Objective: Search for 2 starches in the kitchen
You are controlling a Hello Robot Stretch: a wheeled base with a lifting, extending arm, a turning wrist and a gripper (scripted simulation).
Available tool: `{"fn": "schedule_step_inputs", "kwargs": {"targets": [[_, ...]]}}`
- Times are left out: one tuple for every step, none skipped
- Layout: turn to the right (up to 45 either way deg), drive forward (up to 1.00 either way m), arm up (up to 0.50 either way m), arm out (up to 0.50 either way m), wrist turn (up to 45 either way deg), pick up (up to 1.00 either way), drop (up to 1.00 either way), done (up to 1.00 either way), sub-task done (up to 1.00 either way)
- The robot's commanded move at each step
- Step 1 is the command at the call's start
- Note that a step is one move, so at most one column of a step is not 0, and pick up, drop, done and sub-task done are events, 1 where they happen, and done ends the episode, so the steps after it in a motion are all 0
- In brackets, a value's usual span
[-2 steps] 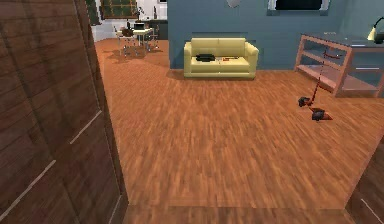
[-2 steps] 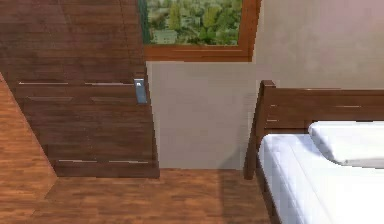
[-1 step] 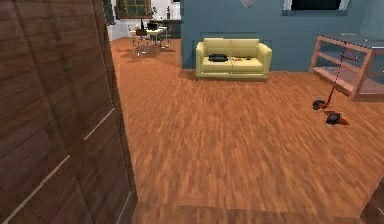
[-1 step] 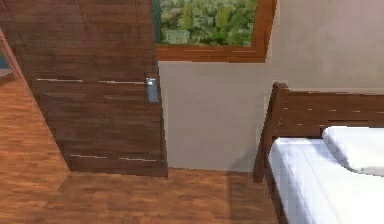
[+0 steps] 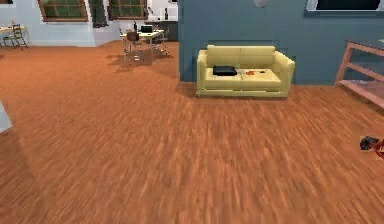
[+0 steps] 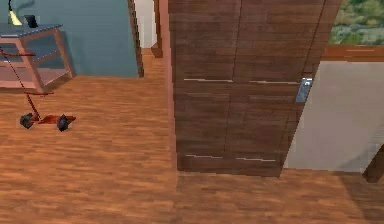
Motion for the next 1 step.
{"fn": "schedule_step_inputs", "kwargs": {"targets": [[-6.0,0.0,0.0,0.0,0.0,0.0,0.0,0.0,0.0]]}}
